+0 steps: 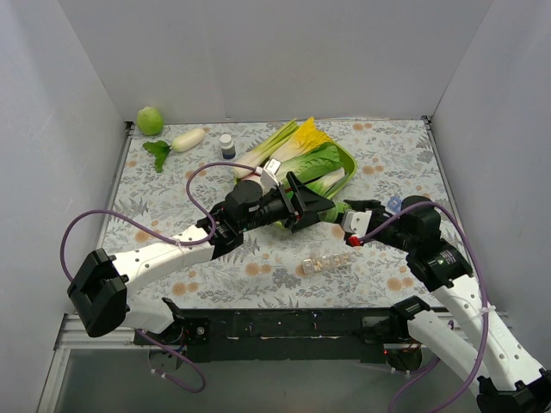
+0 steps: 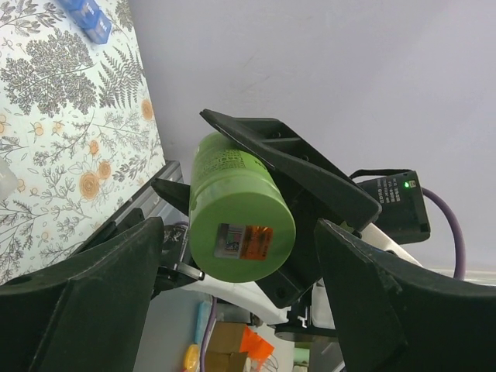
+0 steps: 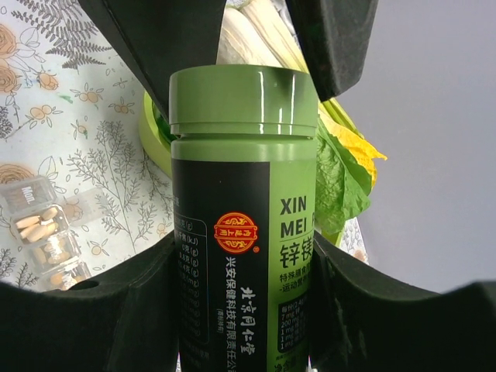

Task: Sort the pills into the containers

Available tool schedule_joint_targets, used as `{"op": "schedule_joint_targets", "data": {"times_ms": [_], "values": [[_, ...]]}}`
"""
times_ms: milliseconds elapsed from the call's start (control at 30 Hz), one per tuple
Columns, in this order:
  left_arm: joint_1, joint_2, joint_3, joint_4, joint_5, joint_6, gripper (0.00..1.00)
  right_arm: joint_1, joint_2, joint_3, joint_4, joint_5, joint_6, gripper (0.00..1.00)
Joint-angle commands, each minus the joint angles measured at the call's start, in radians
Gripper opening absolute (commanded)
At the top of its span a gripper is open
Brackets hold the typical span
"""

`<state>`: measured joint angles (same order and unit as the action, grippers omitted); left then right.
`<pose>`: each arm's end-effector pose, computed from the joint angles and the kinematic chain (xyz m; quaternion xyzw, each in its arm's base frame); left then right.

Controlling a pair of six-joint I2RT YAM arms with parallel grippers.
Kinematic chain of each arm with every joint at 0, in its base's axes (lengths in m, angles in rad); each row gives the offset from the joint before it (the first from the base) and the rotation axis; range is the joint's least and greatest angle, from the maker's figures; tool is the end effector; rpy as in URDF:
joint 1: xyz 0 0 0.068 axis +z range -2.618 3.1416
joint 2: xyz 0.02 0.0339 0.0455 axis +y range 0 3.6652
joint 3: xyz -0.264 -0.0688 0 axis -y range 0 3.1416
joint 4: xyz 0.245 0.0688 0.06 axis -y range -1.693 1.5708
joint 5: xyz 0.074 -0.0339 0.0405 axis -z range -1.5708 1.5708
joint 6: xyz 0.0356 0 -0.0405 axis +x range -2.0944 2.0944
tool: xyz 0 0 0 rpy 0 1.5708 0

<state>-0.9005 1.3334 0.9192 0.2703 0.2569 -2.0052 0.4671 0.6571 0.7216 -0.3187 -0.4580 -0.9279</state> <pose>0.1878 -0.2514 0.3109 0.3221 -0.6824 0.6559 0.0198 0.1305 0.0835 0.3238 -0.6013 0.5013 0.0388 0.6211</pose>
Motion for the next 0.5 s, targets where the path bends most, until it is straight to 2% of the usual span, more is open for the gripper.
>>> {"op": "schedule_joint_targets", "data": {"times_ms": [0, 67, 100, 300, 333, 433, 467], "values": [[-0.005, -0.036, 0.009, 0.023, 0.041, -0.06, 0.78, 0.007, 0.003, 0.013, 0.061, 0.005, 0.029, 0.01], [-0.005, -0.042, -0.002, 0.023, 0.045, -0.053, 0.77, 0.007, 0.004, 0.013, 0.059, 0.001, 0.038, 0.01], [-0.003, -0.042, -0.005, 0.024, 0.045, -0.05, 0.69, 0.007, 0.006, 0.012, 0.058, 0.001, 0.043, 0.01], [-0.005, -0.028, 0.01, 0.006, 0.074, 0.029, 0.45, 0.007, 0.018, 0.021, 0.037, -0.031, 0.101, 0.01], [-0.005, -0.022, 0.015, -0.003, 0.08, 0.066, 0.36, 0.007, 0.021, 0.024, 0.038, -0.036, 0.115, 0.01], [-0.005, -0.007, 0.023, -0.002, 0.12, 0.166, 0.22, 0.007, 0.032, 0.035, 0.021, -0.076, 0.173, 0.01], [-0.005, -0.007, 0.021, 0.0, 0.152, 0.239, 0.14, 0.007, 0.036, 0.041, 0.007, -0.105, 0.19, 0.01]]}}
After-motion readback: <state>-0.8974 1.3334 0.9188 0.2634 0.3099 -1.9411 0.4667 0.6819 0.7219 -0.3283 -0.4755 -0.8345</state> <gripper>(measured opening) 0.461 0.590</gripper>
